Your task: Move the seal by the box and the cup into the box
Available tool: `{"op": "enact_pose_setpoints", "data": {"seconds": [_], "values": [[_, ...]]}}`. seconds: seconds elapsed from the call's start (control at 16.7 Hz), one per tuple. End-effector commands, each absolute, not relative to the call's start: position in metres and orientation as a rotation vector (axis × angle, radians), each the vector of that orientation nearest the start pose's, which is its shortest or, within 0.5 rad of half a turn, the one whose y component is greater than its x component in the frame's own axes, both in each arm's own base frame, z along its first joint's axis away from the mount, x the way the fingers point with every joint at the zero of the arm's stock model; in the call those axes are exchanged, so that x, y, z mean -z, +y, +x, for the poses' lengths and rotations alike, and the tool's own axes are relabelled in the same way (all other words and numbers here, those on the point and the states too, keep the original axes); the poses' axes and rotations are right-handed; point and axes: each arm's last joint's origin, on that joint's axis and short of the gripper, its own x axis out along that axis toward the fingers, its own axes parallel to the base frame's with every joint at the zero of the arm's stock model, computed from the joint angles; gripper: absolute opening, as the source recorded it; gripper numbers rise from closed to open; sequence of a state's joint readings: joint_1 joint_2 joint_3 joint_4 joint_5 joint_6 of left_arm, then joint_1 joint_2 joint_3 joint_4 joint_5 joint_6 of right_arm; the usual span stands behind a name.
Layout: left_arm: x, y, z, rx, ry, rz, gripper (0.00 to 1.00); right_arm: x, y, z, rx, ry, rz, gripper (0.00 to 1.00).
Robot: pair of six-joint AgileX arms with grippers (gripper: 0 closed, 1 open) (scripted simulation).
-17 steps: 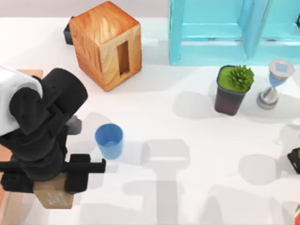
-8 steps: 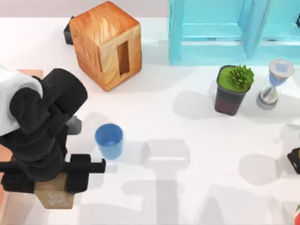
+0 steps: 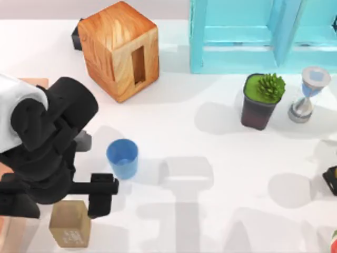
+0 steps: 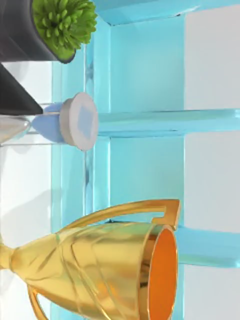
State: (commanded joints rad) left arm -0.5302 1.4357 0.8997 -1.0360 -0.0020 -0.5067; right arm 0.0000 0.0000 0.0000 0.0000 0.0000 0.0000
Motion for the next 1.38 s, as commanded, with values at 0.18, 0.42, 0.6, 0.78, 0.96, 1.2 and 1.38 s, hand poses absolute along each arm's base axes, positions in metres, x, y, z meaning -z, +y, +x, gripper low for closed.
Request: {"op": "enact_pose_setpoints", "data": {"seconds": [0.18,0.42,0.6,0.78,0.96,1.2,1.38], "values": [[-0.189,-0.116,0.2,0.018,1.571,0.022,1.0,-0.16,-0.001,0.106,0.0,0.0,0.0,1.0],[-0.19,-0.116,0.2,0.019,1.57,0.023,1.0,-0.16,-0.001,0.106,0.0,0.0,0.0,1.0],[-0.205,-0.119,0.203,0.019,1.576,0.033,1.0,-0.16,-0.001,0.106,0.0,0.0,0.0,1.0],[-0.233,-0.121,0.205,0.014,1.585,0.037,1.0,-0.16,-0.001,0.106,0.0,0.0,0.0,1.0],[-0.265,-0.119,0.203,0.014,1.58,0.03,1.0,-0.16,-0.001,0.106,0.0,0.0,0.0,1.0],[-0.289,-0.116,0.2,0.019,1.57,0.022,1.0,-0.16,-0.001,0.106,0.0,0.0,0.0,1.0],[-0.288,-0.116,0.201,0.017,1.573,0.023,1.0,-0.16,-0.001,0.106,0.0,0.0,0.0,1.0]]}}
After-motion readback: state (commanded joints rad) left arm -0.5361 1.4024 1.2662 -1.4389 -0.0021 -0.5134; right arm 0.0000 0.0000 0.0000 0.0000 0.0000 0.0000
